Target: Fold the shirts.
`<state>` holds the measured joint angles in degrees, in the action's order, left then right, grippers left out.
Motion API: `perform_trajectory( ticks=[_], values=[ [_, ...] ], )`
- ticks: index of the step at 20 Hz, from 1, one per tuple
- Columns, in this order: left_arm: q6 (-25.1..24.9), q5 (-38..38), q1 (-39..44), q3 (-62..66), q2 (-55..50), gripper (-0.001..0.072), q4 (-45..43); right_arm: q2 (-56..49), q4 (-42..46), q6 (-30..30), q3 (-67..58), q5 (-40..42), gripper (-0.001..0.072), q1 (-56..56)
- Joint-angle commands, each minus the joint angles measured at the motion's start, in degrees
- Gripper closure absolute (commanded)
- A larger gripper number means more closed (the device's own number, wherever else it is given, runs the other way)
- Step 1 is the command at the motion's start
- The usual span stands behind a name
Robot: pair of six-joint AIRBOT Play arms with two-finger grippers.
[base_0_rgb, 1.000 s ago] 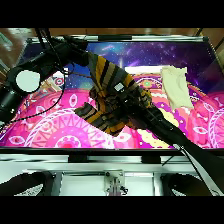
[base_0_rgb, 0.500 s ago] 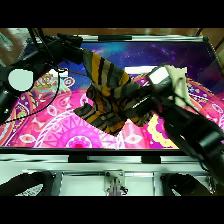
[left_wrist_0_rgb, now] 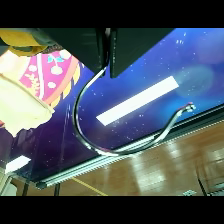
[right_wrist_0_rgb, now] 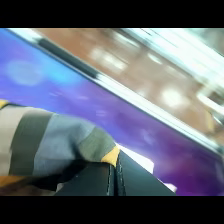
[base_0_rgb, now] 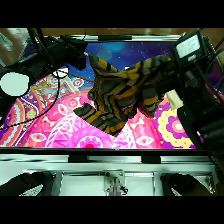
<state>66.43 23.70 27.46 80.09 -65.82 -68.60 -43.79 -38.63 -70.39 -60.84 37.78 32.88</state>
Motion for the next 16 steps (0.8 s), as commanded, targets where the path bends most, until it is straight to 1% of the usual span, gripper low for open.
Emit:
perform_trajectory(
  ticks=[1, 2, 4, 6, 8, 9, 10, 11, 12, 15, 16],
  values=[
    [0.0, 1.3, 0.3, 0.0, 0.8, 0.0653, 0.0, -1.5, 3.3, 8.3, -1.5, 1.2, 0.0643, -6.1],
    [0.0, 1.5, 0.3, 0.0, 1.0, 0.0653, 0.0, -1.5, 1.6, 8.9, -1.5, 0.8, 0.0643, -8.2],
    [0.0, 1.4, 0.3, 0.0, 1.2, 0.0653, 0.0, -1.9, -5.1, 8.1, -1.5, 0.4, 0.0643, -10.8],
    [0.3, 1.4, 0.9, 0.0, 1.2, 0.0653, 0.0, -3.3, -11.9, 5.4, -1.5, 0.4, 0.0642, -11.0],
    [0.3, 1.0, 1.6, 0.0, 1.2, 0.0653, 0.2, -5.2, -20.9, 2.0, -1.5, 0.3, 0.0637, -11.0],
    [0.3, 0.4, 1.9, 0.0, 1.2, 0.0652, 0.2, -6.1, -25.1, -0.2, -1.5, 0.4, 0.0611, -11.0],
    [0.3, -0.1, 2.0, 0.0, 1.2, 0.0653, 0.2, -6.7, -28.0, -2.5, -1.5, 0.5, 0.0475, -11.0],
    [0.3, -0.8, 2.0, 0.0, 1.2, 0.0653, 0.2, -6.7, -28.8, -4.5, -1.5, 1.2, 0.0233, -11.0],
    [0.2, -1.3, 1.9, 0.0, 1.2, 0.0653, 0.2, -6.2, -28.1, -5.8, -1.5, 2.2, 0.0184, -11.0],
    [0.2, -1.6, 1.3, 0.0, 1.2, 0.0653, 0.0, -2.1, -21.5, -5.7, -1.6, 5.4, 0.0184, -12.4],
    [0.2, -1.6, 1.0, 0.0, 1.2, 0.0653, 0.0, -0.5, -21.0, -5.7, -2.0, 6.4, 0.0184, -13.6]
  ],
)
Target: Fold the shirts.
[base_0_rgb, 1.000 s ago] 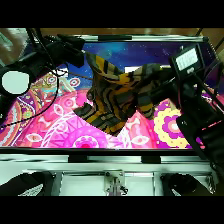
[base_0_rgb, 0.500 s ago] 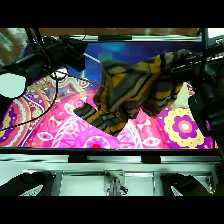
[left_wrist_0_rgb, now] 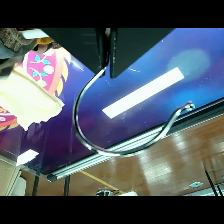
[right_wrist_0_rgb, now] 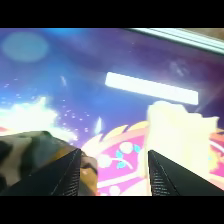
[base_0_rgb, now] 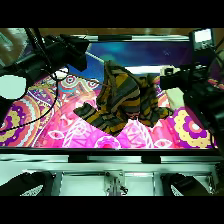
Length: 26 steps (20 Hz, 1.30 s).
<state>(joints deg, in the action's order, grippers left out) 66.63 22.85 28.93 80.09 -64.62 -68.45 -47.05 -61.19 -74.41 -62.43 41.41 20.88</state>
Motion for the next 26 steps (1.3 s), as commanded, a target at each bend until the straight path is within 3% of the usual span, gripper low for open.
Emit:
perform_trajectory(
  ticks=[1, 3, 4, 6, 8, 12, 15, 17, 24, 26],
  values=[
    [0.0, -0.7, -0.9, 0.0, 0.0, 0.0653, -0.2, 4.4, 0.9, -1.7, -0.8, 2.7, 0.0184, -2.8],
    [-0.7, -0.7, -1.5, 0.0, 0.0, 0.0653, -0.2, 7.0, -6.6, -4.3, -1.7, 0.5, 0.0184, -3.3],
    [-2.0, -0.6, -1.7, 0.0, 0.0, 0.0653, -0.4, 7.7, -14.6, -9.7, -1.8, -1.2, 0.0184, -3.3],
    [-2.6, -0.1, -1.9, 0.0, 0.0, 0.0653, -0.4, 7.0, -34.9, -27.3, -1.8, -1.7, 0.0185, -3.3],
    [-3.2, 1.9, -1.9, 0.0, 0.0, 0.0653, -0.4, 4.1, -48.0, -39.0, -1.8, 0.1, 0.0188, -3.3],
    [-3.1, 5.5, -1.9, 0.0, 0.0, 0.0653, -1.3, -6.1, -58.1, -44.2, -1.8, 2.6, 0.0188, -3.3],
    [-3.1, 6.8, -1.9, 0.0, -0.1, 0.0653, -1.3, -11.2, -68.3, -57.1, -1.8, 2.6, 0.0187, -1.9],
    [-3.1, 7.1, -1.9, 0.0, -0.1, 0.0653, -1.3, -11.6, -69.0, -60.5, -1.8, 2.6, 0.0187, -0.1],
    [-3.1, 7.3, -2.1, 0.0, -0.1, 0.0653, -1.3, -11.2, -68.5, -62.4, -1.8, 5.4, 0.0187, 0.3],
    [-3.1, 7.8, -2.3, 0.0, -0.1, 0.0653, -2.3, -9.1, -65.4, -63.4, -1.8, 1.8, 0.0187, 0.3]
  ],
)
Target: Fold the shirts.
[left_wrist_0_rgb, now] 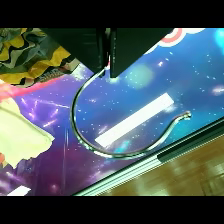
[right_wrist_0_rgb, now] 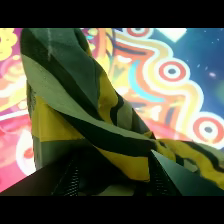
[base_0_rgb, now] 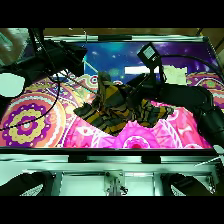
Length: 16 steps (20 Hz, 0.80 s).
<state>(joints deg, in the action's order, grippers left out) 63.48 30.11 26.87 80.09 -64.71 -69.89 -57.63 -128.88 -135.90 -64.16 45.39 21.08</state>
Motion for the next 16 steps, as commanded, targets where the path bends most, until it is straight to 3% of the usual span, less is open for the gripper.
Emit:
perform_trajectory(
  ticks=[1, 3, 5, 7, 9, 13, 16],
  values=[
    [0.0, 0.6, -0.2, 0.0, 0.0, 0.0653, -1.1, 2.8, 3.7, -1.7, -0.1, -4.9, 0.0187, -0.3],
    [0.0, 0.6, -0.2, 0.0, 0.0, 0.0653, -1.2, 5.6, 3.0, 0.9, -0.1, -6.5, 0.0187, -2.4],
    [0.0, 0.4, -0.2, 0.0, 0.0, 0.0653, -1.3, 7.0, 2.9, 4.8, 0.0, -1.3, 0.0187, -3.1],
    [0.0, 0.4, -0.2, 0.0, 0.0, 0.0653, -1.3, 6.1, 3.2, 5.2, 0.0, 6.3, 0.0187, -1.7],
    [0.0, 0.4, -0.2, 0.0, 0.0, 0.0653, -1.3, 3.8, 4.5, 5.1, 0.0, 8.0, 0.0186, -1.2],
    [0.0, 0.4, -0.2, 0.0, 0.0, 0.0653, -1.3, -0.6, -1.8, -1.1, 0.0, 5.4, 0.0186, -1.2],
    [0.0, 0.4, -0.2, 0.0, 0.0, 0.0653, -1.3, -2.3, -1.8, -3.9, 0.0, 3.4, 0.0186, -1.2]
  ],
)
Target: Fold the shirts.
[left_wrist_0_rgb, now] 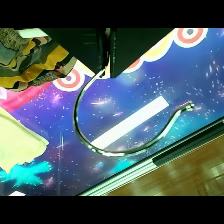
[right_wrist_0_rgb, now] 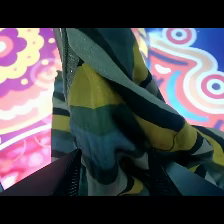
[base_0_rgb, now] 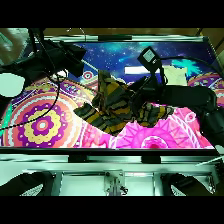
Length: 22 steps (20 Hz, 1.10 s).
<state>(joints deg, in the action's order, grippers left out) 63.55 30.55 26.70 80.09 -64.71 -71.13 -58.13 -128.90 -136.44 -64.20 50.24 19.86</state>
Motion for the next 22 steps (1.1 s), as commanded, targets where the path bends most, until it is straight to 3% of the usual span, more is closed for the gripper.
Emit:
perform_trajectory(
  ticks=[1, 6, 7, 9, 10, 13, 15, 17, 18, 22],
  values=[
    [0.2, 0.0, 0.0, 0.0, 0.0, 0.0653, 0.1, -2.3, -2.2, -4.0, 0.0, -2.7, 0.0186, 0.2],
    [0.2, 0.0, 0.0, 0.0, 0.0, 0.0653, 0.2, -5.5, -2.6, -6.0, 0.0, -4.3, 0.0187, 4.3],
    [0.2, 0.0, 0.0, 0.0, 0.0, 0.0653, 0.2, -6.0, -2.6, -6.4, 0.0, -4.8, 0.0243, 5.0],
    [0.1, 0.0, -0.3, 0.0, -0.1, 0.0653, 0.1, -6.0, -2.6, -6.4, 0.0, -5.6, 0.0564, 5.4],
    [0.1, 0.0, -0.7, -0.1, -0.2, 0.0653, 0.1, -5.7, -2.6, -6.4, 0.0, -5.6, 0.0635, 5.4],
    [0.2, 0.7, -2.5, -0.2, -1.8, 0.0649, 0.1, -3.6, -2.6, -6.1, 0.0, -5.5, 0.0638, 5.4],
    [0.1, 0.7, -3.4, -0.2, -3.4, 0.0627, 0.1, -1.3, -2.6, -1.9, 0.0, -5.4, 0.0643, 5.4],
    [-0.1, 0.6, -3.7, -0.1, -4.3, 0.0391, -0.1, 1.2, -2.6, 0.2, 0.0, -4.9, 0.0644, 5.4],
    [-0.1, 0.5, -3.8, -0.1, -4.3, 0.0323, -0.1, 2.2, -2.6, 1.5, 0.0, -4.9, 0.0644, 5.4],
    [-1.6, -0.4, -3.9, 1.2, -3.8, 0.0166, -1.0, 4.5, -2.6, 5.9, 0.0, -5.1, 0.0645, 5.4]
  ],
)
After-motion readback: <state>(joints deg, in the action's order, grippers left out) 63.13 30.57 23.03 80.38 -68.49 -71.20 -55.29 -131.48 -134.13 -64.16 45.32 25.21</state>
